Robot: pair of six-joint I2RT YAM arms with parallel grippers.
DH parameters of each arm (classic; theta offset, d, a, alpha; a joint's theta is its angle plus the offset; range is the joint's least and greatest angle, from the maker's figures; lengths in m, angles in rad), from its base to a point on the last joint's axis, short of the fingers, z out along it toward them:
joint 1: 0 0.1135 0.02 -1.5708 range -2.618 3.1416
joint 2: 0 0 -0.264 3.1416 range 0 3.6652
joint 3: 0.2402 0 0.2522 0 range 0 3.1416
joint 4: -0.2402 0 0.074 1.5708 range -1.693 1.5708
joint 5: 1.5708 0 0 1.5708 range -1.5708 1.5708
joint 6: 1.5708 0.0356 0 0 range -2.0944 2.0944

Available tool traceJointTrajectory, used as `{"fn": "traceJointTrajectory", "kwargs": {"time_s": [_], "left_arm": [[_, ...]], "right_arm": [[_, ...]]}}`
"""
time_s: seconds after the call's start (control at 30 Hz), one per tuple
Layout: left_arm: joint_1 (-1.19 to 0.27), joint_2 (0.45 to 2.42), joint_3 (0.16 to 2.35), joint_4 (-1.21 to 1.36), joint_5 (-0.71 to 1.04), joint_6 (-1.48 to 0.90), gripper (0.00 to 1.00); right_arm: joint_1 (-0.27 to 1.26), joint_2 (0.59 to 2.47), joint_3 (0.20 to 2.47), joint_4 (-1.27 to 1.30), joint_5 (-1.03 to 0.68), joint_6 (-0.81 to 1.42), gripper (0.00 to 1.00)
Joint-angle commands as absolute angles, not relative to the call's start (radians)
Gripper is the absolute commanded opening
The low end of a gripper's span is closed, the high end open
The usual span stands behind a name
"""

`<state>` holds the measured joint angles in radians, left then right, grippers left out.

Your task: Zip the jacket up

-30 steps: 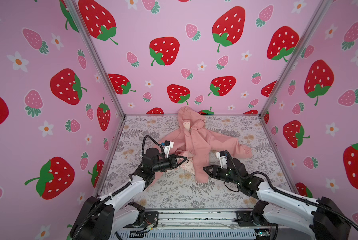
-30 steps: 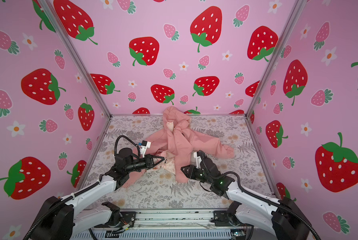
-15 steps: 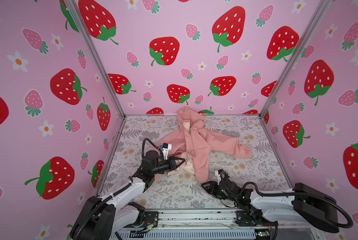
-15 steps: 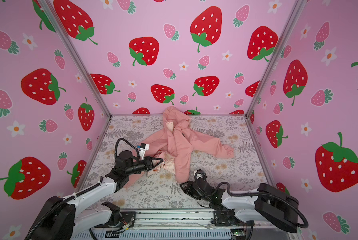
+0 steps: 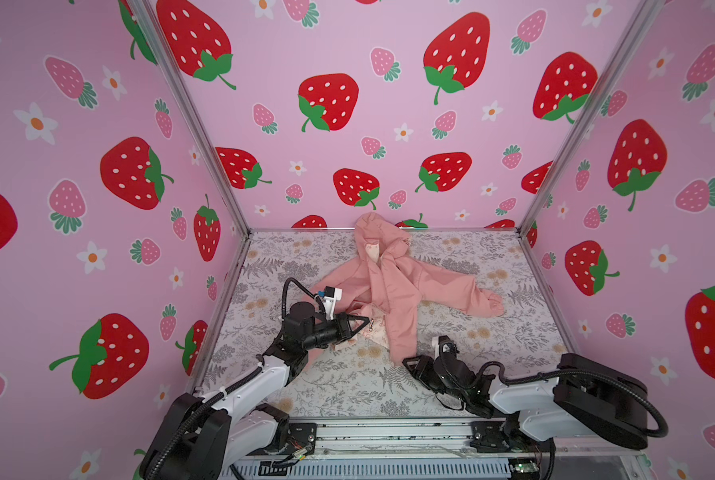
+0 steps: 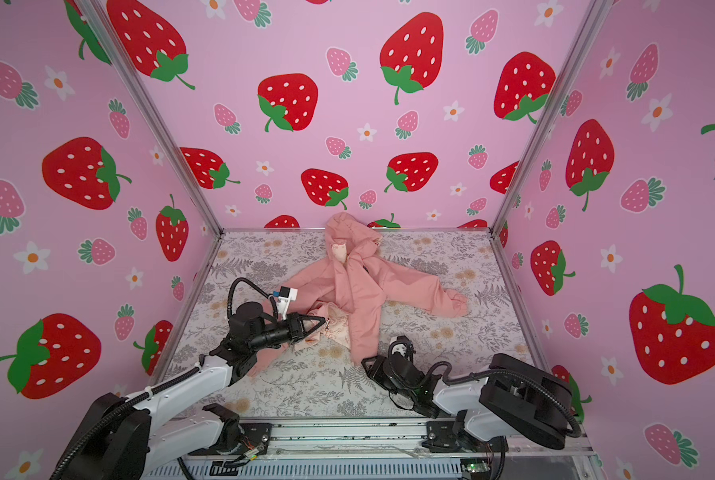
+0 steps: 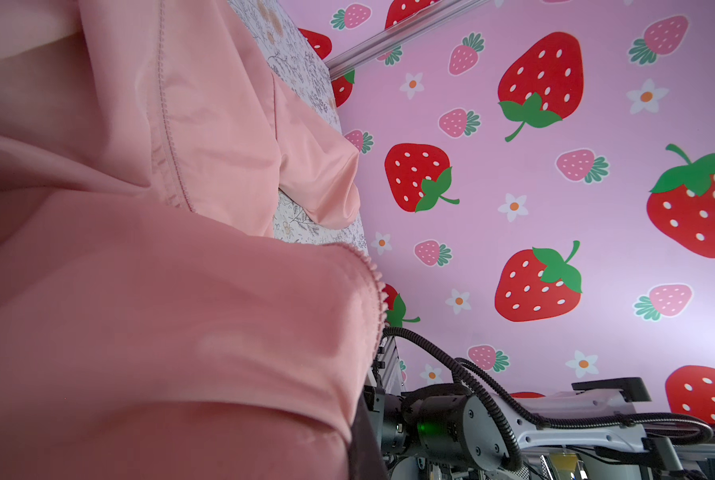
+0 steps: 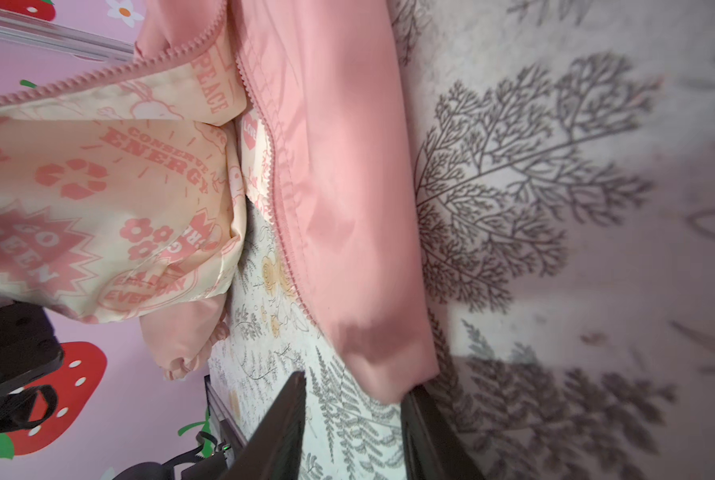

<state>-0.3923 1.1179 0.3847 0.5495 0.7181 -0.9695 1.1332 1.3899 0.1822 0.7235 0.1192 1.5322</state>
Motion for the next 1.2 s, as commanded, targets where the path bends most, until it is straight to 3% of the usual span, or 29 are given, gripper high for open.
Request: {"fn": "traceJointTrajectory", "kwargs": {"time_s": [0.0,0.3,1.17], "left_arm": [[-0.386,1.103,0.378,0.594,0.738,-0.977,0.00],[-0.385,1.090,0.367,0.588,0.735,-0.978,0.00],[-0.375,1.075,0.361,0.569,0.729,-0.982,0.00]], "right_arm": [[1.121,1.456,0.226,0.816,0.077,1.504,0.38],[1.106,1.618,0.277,0.943,-0.013,1.463,0.29],[1.052,1.735,0.345,0.997,-0.076,1.408,0.14]]}}
